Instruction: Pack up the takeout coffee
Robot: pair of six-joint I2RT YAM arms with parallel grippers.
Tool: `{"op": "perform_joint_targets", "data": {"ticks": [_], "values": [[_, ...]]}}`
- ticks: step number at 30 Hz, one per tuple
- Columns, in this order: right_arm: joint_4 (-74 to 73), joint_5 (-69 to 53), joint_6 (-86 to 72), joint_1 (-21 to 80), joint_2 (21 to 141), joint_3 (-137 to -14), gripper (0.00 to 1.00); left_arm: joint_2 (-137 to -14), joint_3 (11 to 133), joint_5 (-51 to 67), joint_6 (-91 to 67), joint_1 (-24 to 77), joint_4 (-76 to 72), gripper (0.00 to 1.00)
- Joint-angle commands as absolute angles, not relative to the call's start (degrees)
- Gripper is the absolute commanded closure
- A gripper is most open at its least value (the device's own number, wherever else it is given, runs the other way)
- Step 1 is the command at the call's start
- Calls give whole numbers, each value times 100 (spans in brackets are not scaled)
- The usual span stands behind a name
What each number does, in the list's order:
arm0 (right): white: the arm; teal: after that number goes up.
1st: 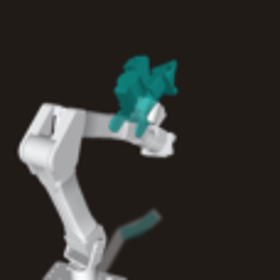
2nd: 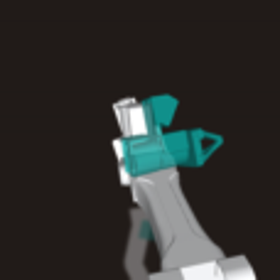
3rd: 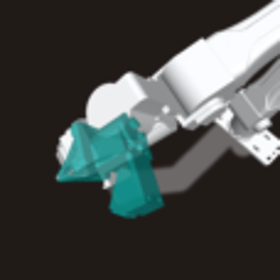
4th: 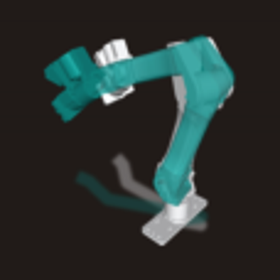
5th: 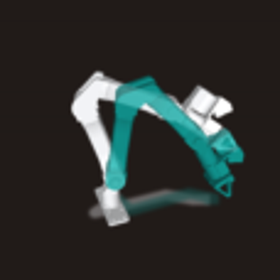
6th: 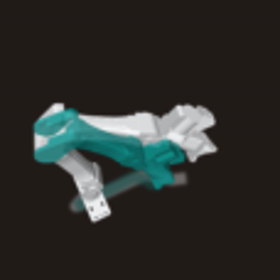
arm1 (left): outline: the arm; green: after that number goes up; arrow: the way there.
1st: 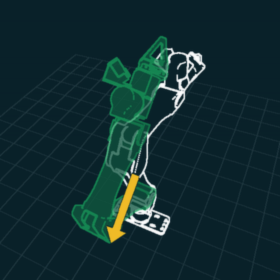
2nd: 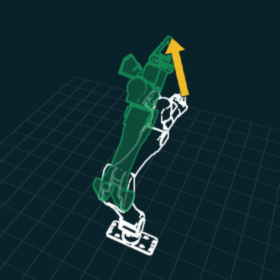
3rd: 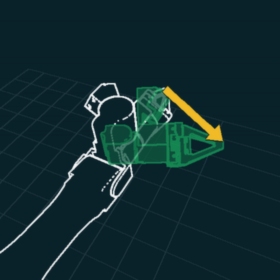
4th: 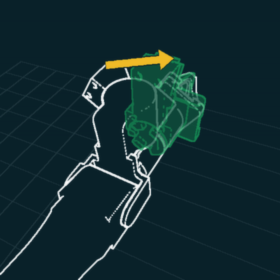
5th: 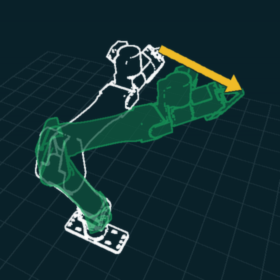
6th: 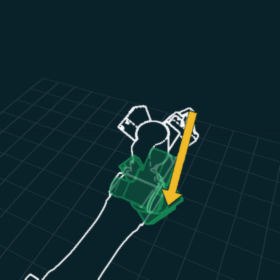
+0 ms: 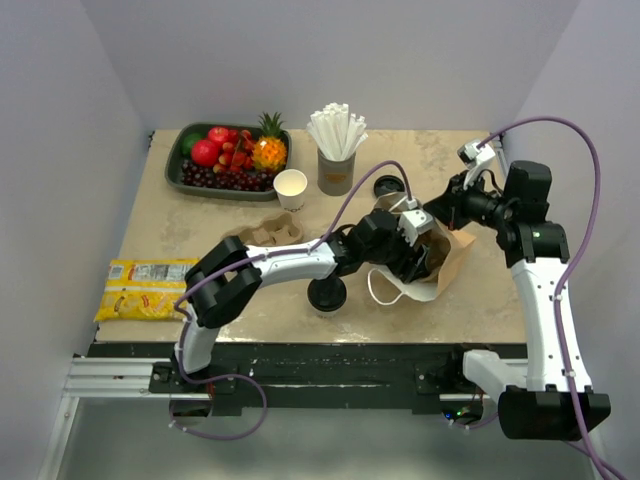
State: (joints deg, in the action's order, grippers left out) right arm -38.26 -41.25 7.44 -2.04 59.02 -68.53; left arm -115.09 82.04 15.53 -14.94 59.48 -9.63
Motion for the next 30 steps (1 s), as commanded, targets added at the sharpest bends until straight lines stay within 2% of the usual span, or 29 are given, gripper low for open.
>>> {"op": "perform_joint_targets", "data": {"ticks": [1,10,14,20,30], "values": [[-4043,-4394,755,-123,5950,-7119,100,-11251,8324,1538,-1760,5897,-1335,30],[-3938,-4500,765,-123,6029,-7040,100,-10960,8016,1801,-1222,5880,-1327,30],[-3885,-4439,703,-114,6029,-6996,100,-11170,7901,2381,-1572,5836,-1722,32],[-4059,-4684,790,-114,6029,-6970,100,-11706,8006,2321,-2047,5731,-2187,32],[-4649,-4860,1134,-123,6196,-7259,100,-12664,9350,19,-2171,5678,-1407,31]]}}
